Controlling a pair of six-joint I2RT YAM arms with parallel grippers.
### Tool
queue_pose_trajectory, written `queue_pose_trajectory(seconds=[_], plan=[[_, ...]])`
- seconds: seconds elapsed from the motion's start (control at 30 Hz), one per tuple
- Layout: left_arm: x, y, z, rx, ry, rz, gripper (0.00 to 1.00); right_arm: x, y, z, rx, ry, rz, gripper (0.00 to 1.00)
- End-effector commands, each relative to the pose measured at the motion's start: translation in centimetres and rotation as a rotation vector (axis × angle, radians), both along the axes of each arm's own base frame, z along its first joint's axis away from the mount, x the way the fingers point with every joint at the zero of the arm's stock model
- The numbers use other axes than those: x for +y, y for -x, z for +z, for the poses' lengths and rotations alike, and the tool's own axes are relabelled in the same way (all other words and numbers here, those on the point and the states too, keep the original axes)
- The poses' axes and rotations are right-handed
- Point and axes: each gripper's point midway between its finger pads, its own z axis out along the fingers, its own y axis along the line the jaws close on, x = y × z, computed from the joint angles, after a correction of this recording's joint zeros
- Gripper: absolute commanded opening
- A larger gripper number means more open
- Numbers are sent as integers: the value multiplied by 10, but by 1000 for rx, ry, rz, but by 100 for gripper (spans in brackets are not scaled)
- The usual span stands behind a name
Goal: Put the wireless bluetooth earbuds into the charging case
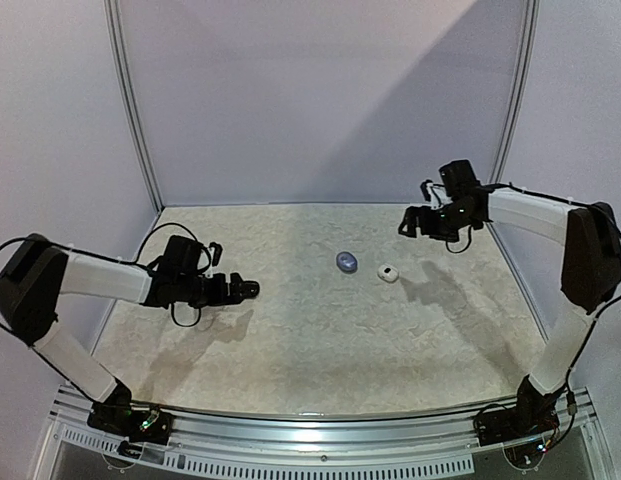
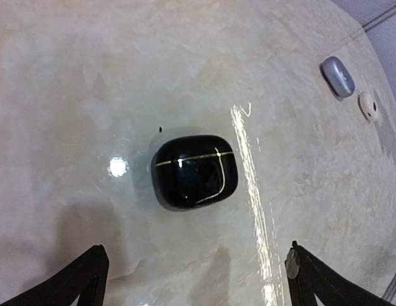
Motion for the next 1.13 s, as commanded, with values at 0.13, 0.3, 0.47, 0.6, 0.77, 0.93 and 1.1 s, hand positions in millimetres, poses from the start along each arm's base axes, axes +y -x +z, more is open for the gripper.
queue_pose_trajectory(seconds=[0.13, 0.3, 0.47, 0.6, 0.77, 0.93, 1.1], plan=[[78, 5, 70, -391, -311, 93, 99, -143, -7, 38, -289, 51, -380, 99], [131, 10, 90, -420, -235, 305, 99, -188, 24, 44, -473, 180, -561, 99], [173, 20, 127, -572, -218, 390, 99, -216, 61, 51, -622, 219, -697, 99], [207, 33, 145, -709, -322, 438, 99, -219, 81, 55, -715, 175, -727, 99], [206, 36, 152, -754, -288, 406, 99, -222, 108, 60, -815, 193, -717, 99], [206, 35, 135, -702, -303, 383, 99, -220, 118, 53, -848, 203, -689, 99], [213, 37, 134, -701, -321, 380, 99, -226, 121, 45, -814, 216, -725, 99]])
